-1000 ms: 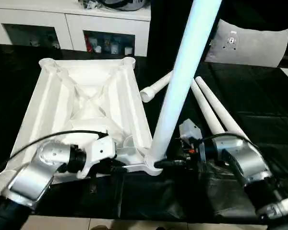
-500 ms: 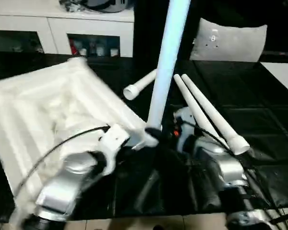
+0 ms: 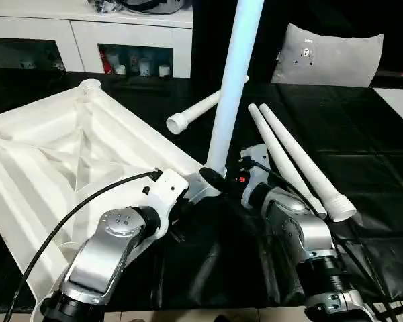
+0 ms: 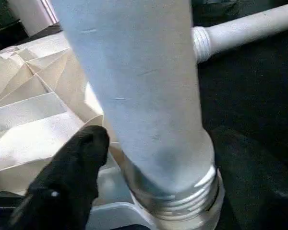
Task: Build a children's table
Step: Rotate leg to tighten
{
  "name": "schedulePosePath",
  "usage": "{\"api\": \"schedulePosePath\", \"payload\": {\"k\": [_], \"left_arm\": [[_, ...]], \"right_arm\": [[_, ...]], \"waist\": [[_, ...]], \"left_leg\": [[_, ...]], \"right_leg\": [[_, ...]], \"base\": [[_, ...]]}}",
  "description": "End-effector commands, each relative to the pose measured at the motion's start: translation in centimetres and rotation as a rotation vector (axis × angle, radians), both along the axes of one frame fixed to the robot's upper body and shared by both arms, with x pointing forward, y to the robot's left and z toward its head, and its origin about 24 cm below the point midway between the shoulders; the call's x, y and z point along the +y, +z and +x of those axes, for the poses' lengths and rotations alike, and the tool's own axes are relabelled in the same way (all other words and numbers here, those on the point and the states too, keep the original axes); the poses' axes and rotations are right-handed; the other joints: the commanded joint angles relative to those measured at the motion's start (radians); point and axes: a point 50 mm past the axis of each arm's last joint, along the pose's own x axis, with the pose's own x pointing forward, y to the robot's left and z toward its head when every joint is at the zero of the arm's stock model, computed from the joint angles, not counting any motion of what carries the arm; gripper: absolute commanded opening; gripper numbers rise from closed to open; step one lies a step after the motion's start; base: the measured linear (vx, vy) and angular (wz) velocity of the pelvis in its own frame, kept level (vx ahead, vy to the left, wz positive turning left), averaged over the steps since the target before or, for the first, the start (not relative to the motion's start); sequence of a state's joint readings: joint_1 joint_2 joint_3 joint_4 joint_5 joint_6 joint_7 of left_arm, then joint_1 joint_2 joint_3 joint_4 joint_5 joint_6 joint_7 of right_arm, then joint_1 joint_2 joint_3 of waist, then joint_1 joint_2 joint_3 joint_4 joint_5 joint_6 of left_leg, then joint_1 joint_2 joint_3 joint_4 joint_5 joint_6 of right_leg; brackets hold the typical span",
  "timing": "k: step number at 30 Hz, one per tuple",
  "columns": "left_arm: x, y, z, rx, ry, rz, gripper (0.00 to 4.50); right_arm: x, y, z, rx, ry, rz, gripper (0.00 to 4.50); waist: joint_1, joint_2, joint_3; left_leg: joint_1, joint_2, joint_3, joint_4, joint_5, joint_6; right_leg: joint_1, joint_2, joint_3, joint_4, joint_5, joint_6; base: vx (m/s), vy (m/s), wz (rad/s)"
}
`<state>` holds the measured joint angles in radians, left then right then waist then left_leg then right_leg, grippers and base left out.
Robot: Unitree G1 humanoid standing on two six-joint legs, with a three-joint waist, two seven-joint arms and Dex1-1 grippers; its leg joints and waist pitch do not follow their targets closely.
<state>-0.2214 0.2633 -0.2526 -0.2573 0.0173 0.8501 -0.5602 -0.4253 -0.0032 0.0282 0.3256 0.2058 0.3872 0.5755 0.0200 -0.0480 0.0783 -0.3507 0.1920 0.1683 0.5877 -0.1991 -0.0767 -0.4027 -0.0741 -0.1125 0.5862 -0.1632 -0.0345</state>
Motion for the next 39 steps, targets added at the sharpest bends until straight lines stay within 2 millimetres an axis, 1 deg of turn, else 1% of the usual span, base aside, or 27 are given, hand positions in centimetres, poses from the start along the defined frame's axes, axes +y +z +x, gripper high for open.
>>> {"api": "schedulePosePath", "payload": {"k": [1,2,3,4,6,8,9,11,13,14,15,17,18,21,23,24,25,26,28,29,30,31,32,33,35,36,39], "left_arm": [[-2.3,2.7,0.3,-0.112,-0.107,-0.078,0.00],[-2.1,2.6,0.3,-0.111,-0.109,-0.076,0.00],[-2.0,2.6,0.3,-0.114,-0.118,-0.073,0.00],[-1.8,2.4,0.4,-0.124,-0.145,-0.062,0.00],[-1.6,2.3,0.4,-0.130,-0.164,-0.055,0.00],[-0.7,1.9,0.4,-0.126,-0.223,-0.028,0.00],[-0.6,1.8,0.4,-0.124,-0.236,-0.023,0.00],[0.1,1.7,0.3,-0.113,-0.285,-0.007,0.00],[0.3,1.7,0.2,-0.112,-0.311,-0.002,0.00],[0.9,1.5,0.0,-0.095,-0.385,0.020,0.00],[0.9,1.5,-0.1,-0.094,-0.389,0.021,0.00],[1.6,1.3,-0.3,-0.080,-0.458,0.044,0.00],[1.9,1.3,-0.4,-0.076,-0.482,0.055,0.00],[2.2,1.2,-0.5,-0.062,-0.508,0.065,0.00],[3.2,1.0,-0.7,-0.035,-0.577,0.099,0.00],[3.2,1.0,-0.7,-0.035,-0.577,0.099,0.00],[3.6,0.9,-0.7,-0.025,-0.606,0.113,0.00],[3.8,0.9,-0.8,-0.016,-0.626,0.122,0.00],[4.0,0.8,-0.8,-0.011,-0.640,0.125,0.00],[4.1,0.9,-0.8,-0.006,-0.662,0.127,0.00],[4.2,0.9,-0.9,-0.003,-0.672,0.127,0.00],[4.2,0.9,-0.9,0.000,-0.675,0.127,0.00],[4.3,0.9,-1.0,0.005,-0.684,0.129,0.00],[4.3,0.9,-1.0,0.006,-0.686,0.129,0.00],[4.3,0.9,-1.0,0.005,-0.691,0.129,0.00],[4.4,0.9,-1.0,0.005,-0.694,0.129,0.00],[4.5,0.9,-1.0,0.006,-0.701,0.128,0.00]], "right_arm": [[2.7,-2.2,-1.9,0.140,0.151,0.029,3.92],[2.4,-2.1,-1.9,0.122,0.160,0.026,4.14],[2.0,-2.0,-1.9,0.101,0.171,0.019,4.14],[1.2,-1.8,-2.0,0.054,0.193,0.005,4.23],[0.7,-1.7,-2.1,0.027,0.204,-0.003,4.42],[-1.3,-1.3,-2.3,-0.067,0.245,-0.040,4.42],[-1.6,-1.2,-2.4,-0.084,0.250,-0.048,4.42],[-3.1,-0.6,-2.4,-0.139,0.260,-0.065,4.42],[-3.4,-0.4,-2.4,-0.160,0.281,-0.069,4.42],[-4.5,0.3,-2.6,-0.211,0.340,-0.099,4.42],[-4.5,0.4,-2.6,-0.213,0.342,-0.101,4.42],[-5.3,0.9,-2.7,-0.253,0.396,-0.144,4.42],[-5.5,1.1,-2.8,-0.264,0.415,-0.162,4.42],[-5.8,1.3,-2.8,-0.267,0.445,-0.176,4.42],[-6.0,1.6,-2.7,-0.293,0.532,-0.229,4.42],[-6.0,1.6,-2.7,-0.293,0.532,-0.229,4.42],[-6.0,1.7,-2.7,-0.301,0.581,-0.254,4.42],[-5.9,1.6,-2.7,-0.304,0.637,-0.287,4.42],[-5.9,1.5,-2.8,-0.304,0.674,-0.306,4.42],[-5.6,1.2,-2.6,-0.305,0.710,-0.343,4.17],[-5.5,1.2,-2.4,-0.305,0.708,-0.343,4.17],[-5.4,1.2,-2.3,-0.301,0.709,-0.338,4.17],[-5.3,1.2,-2.2,-0.296,0.724,-0.335,4.03],[-5.3,1.2,-2.2,-0.294,0.732,-0.334,3.91],[-5.2,1.2,-2.2,-0.289,0.752,-0.330,3.91],[-5.1,1.1,-2.2,-0.285,0.767,-0.326,3.79],[-5.0,1.1,-2.2,-0.282,0.790,-0.315,3.50]], "waist": [[0.005,0.011,-0.053],[0.005,0.011,-0.053],[0.005,0.008,-0.053],[0.009,0.010,-0.054],[0.017,0.009,-0.055],[0.021,0.010,-0.057],[0.025,0.013,-0.057],[0.031,0.012,-0.056],[0.033,0.012,-0.055],[0.033,0.015,-0.057],[0.034,0.015,-0.056],[0.036,0.018,-0.055],[0.035,0.017,-0.056],[0.038,0.018,-0.056],[0.038,0.018,-0.057],[0.037,0.019,-0.056],[0.037,0.019,-0.057],[0.036,0.018,-0.055],[0.037,0.019,-0.054],[0.038,0.018,-0.057],[0.036,0.019,-0.057],[0.036,0.019,-0.059],[0.036,0.016,-0.058],[0.037,0.017,-0.057],[0.037,0.017,-0.058],[0.037,0.012,-0.056],[0.037,0.014,-0.056]], "left_leg": [[-0.003,0.040,-0.017,-0.075,-0.216,0.033],[-0.002,0.040,-0.017,-0.075,-0.217,0.032],[-0.002,0.041,-0.016,-0.075,-0.215,0.033],[-0.001,0.041,-0.016,-0.074,-0.212,0.037],[-0.002,0.040,-0.014,-0.073,-0.194,0.046],[0.000,0.042,-0.013,-0.072,-0.171,0.050],[0.001,0.042,-0.011,-0.071,-0.167,0.057],[-0.001,0.042,-0.012,-0.073,-0.165,0.062],[0.001,0.043,-0.012,-0.074,-0.173,0.060],[0.002,0.044,-0.012,-0.074,-0.183,0.056],[0.000,0.042,-0.012,-0.073,-0.182,0.058],[0.002,0.043,-0.013,-0.074,-0.192,0.064],[0.003,0.045,-0.011,-0.074,-0.188,0.061],[0.004,0.045,-0.011,-0.073,-0.179,0.060],[0.004,0.045,-0.011,-0.074,-0.184,0.059],[0.002,0.044,-0.012,-0.074,-0.187,0.059],[0.003,0.045,-0.011,-0.074,-0.187,0.058],[0.002,0.045,-0.012,-0.074,-0.195,0.056],[0.005,0.045,-0.011,-0.074,-0.206,0.053],[0.005,0.045,-0.011,-0.072,-0.195,0.053],[0.003,0.046,-0.012,-0.073,-0.182,0.051],[0.004,0.045,-0.011,-0.072,-0.179,0.050],[0.003,0.045,-0.011,-0.072,-0.177,0.055],[0.003,0.046,-0.011,-0.072,-0.175,0.055],[0.003,0.047,-0.010,-0.072,-0.170,0.057],[0.002,0.047,-0.010,-0.072,-0.169,0.058],[0.002,0.047,-0.011,-0.072,-0.177,0.059]], "right_leg": [[0.048,-0.076,0.062,-0.086,-0.413,-0.106],[0.047,-0.076,0.063,-0.086,-0.411,-0.105],[0.047,-0.076,0.063,-0.086,-0.407,-0.106],[0.047,-0.076,0.064,-0.086,-0.399,-0.105],[0.048,-0.077,0.065,-0.085,-0.381,-0.104],[0.048,-0.076,0.066,-0.079,-0.341,-0.119],[0.046,-0.075,0.066,-0.078,-0.317,-0.128],[0.050,-0.073,0.066,-0.074,-0.303,-0.138],[0.050,-0.074,0.066,-0.076,-0.314,-0.141],[0.051,-0.075,0.066,-0.075,-0.313,-0.146],[0.052,-0.074,0.066,-0.074,-0.313,-0.148],[0.051,-0.075,0.067,-0.075,-0.317,-0.150],[0.050,-0.074,0.068,-0.072,-0.310,-0.154],[0.050,-0.075,0.068,-0.070,-0.296,-0.170],[0.052,-0.074,0.068,-0.069,-0.296,-0.171],[0.052,-0.074,0.067,-0.068,-0.294,-0.173],[0.052,-0.074,0.068,-0.067,-0.289,-0.176],[0.052,-0.074,0.068,-0.068,-0.300,-0.176],[0.051,-0.076,0.069,-0.069,-0.321,-0.176],[0.052,-0.078,0.069,-0.067,-0.310,-0.180],[0.052,-0.076,0.069,-0.063,-0.286,-0.190],[0.052,-0.076,0.069,-0.061,-0.274,-0.197],[0.054,-0.078,0.070,-0.061,-0.276,-0.200],[0.054,-0.077,0.070,-0.061,-0.279,-0.199],[0.054,-0.076,0.070,-0.060,-0.272,-0.198],[0.054,-0.076,0.070,-0.061,-0.275,-0.196],[0.054,-0.077,0.070,-0.062,-0.296,-0.193]], "base": [[0.000,0.000,0.00],[0.000,0.000,0.00],[0.000,0.000,0.00],[0.000,0.000,0.00],[0.000,0.000,0.00],[0.000,0.000,0.00],[0.000,0.000,0.00],[0.000,0.000,0.00],[0.000,0.000,0.00],[0.000,0.000,0.00],[0.000,0.000,0.00],[0.000,0.000,0.00],[0.000,0.000,0.00],[0.000,0.000,0.00],[0.000,0.000,0.00],[0.000,0.000,0.00],[0.000,0.000,0.00],[0.000,0.000,0.00],[0.000,0.000,0.00],[0.000,0.000,0.00],[0.000,0.000,0.00],[0.000,0.000,0.00],[0.000,0.000,0.00],[0.000,0.000,0.00],[0.000,0.000,0.00],[0.000,0.000,0.00],[0.000,0.000,0.00]]}}
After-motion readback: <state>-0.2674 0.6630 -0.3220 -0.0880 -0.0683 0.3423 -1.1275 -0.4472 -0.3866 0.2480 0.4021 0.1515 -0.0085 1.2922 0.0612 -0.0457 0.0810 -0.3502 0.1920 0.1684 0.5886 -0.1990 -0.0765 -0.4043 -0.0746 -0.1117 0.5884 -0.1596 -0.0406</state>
